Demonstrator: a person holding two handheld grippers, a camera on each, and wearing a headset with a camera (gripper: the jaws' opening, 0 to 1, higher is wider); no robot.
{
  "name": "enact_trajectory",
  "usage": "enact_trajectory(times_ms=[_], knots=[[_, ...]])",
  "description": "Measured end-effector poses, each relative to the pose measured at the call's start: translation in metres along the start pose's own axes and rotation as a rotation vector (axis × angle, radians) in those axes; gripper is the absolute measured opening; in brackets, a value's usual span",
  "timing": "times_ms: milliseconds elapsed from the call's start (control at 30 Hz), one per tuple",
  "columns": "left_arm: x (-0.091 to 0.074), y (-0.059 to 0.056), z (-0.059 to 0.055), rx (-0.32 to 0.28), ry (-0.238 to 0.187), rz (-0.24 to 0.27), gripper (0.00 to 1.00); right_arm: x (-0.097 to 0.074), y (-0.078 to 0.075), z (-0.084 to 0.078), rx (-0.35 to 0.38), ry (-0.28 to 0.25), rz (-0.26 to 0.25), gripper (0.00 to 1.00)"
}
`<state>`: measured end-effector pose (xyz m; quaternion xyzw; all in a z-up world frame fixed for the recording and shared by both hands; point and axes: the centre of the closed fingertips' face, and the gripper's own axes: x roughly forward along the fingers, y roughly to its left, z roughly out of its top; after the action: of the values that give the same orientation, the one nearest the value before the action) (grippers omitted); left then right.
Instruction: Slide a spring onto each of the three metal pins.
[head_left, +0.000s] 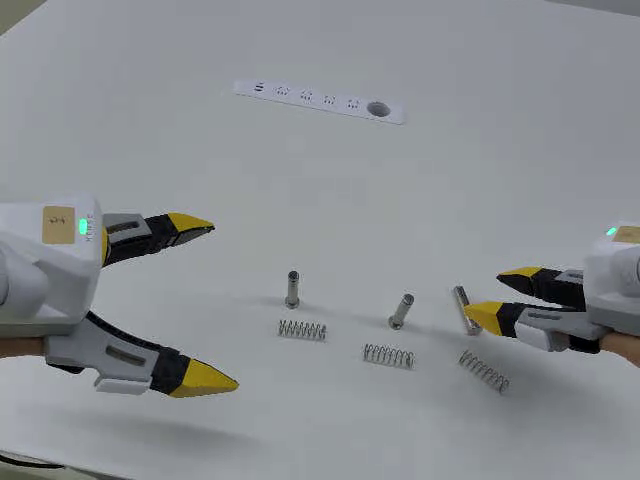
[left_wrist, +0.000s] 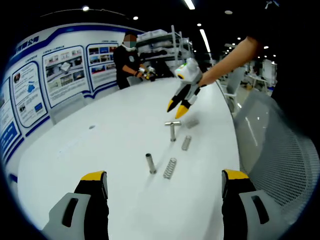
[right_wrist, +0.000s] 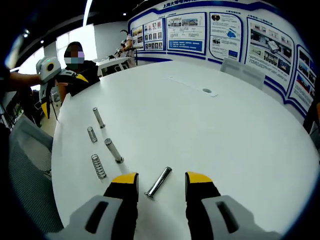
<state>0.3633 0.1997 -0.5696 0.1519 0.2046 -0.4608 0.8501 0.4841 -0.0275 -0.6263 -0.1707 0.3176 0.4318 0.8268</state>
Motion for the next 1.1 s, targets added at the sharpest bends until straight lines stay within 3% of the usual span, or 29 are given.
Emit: enact_trajectory(times_ms=[167,400,533,733,900,1000,1100], knots=[[0.003,0.003,-0.011,-0.012,0.030,-0.002,0.96,0.012,-0.007,-0.005,0.014,0.023,-0.022,0.31],[0.008,0.009,-0.006,-0.053,0.004,0.021,0.96,0.026,-0.011,-0.009,0.045,0.075,-0.044,0.25],[0.010,0.010,-0.002,-0.054,-0.004,0.023,0.96,0.031,-0.011,-0.015,-0.023,0.151,-0.076,0.20],[0.013,0.010,0.001,-0.057,-0.013,0.025,0.96,0.037,-0.010,-0.019,0.038,0.191,-0.077,0.14],[0.014,0.009,0.000,-0.064,-0.014,0.025,0.95,0.036,-0.009,-0.020,0.066,0.195,-0.080,0.13],[0.014,0.008,-0.001,-0.069,-0.013,0.024,0.95,0.037,-0.007,-0.020,0.134,0.203,-0.093,0.11],[0.015,0.005,-0.001,-0.081,-0.014,0.017,0.95,0.037,-0.008,-0.020,0.155,0.212,-0.104,0.10]])
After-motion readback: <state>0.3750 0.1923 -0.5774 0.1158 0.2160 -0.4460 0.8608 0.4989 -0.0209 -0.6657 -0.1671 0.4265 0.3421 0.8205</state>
